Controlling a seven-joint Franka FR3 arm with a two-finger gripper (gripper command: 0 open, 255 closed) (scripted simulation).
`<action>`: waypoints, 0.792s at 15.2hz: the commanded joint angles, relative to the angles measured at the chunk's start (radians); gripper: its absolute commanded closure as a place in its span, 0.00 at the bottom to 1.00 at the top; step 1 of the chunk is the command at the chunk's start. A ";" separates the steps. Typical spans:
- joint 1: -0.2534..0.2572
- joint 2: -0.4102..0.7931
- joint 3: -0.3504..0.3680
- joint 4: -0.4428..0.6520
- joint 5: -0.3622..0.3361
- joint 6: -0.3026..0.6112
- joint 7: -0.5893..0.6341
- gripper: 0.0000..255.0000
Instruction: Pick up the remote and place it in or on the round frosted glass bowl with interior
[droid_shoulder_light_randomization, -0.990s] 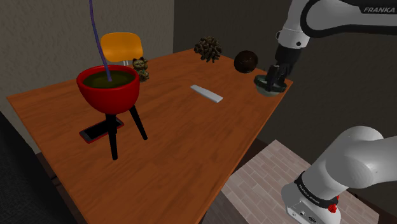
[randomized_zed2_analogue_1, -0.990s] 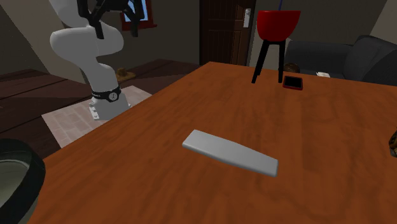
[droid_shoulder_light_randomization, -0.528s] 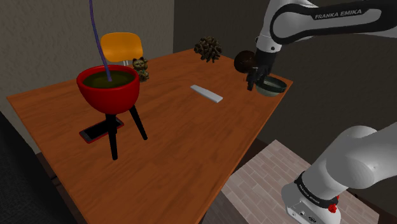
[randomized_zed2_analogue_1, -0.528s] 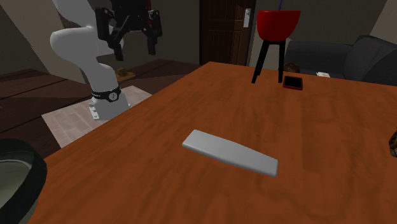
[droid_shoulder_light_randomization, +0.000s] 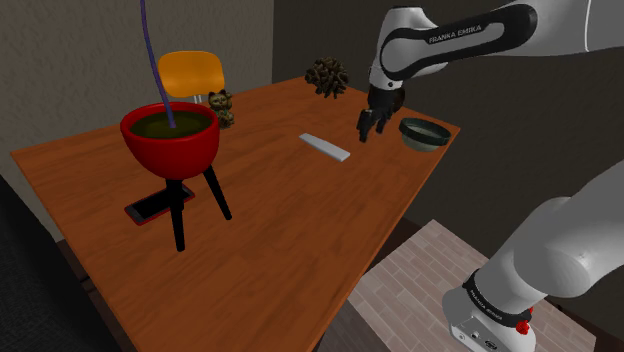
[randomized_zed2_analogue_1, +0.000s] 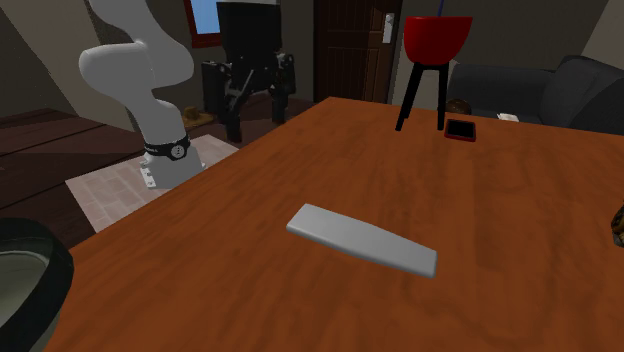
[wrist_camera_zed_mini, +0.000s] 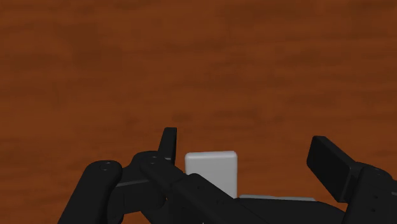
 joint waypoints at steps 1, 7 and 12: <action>0.004 0.079 -0.002 0.058 0.009 0.026 -0.018 0.00; 0.009 0.311 0.004 0.250 0.037 0.073 -0.065 0.00; 0.008 0.507 0.017 0.450 0.057 0.077 -0.099 0.00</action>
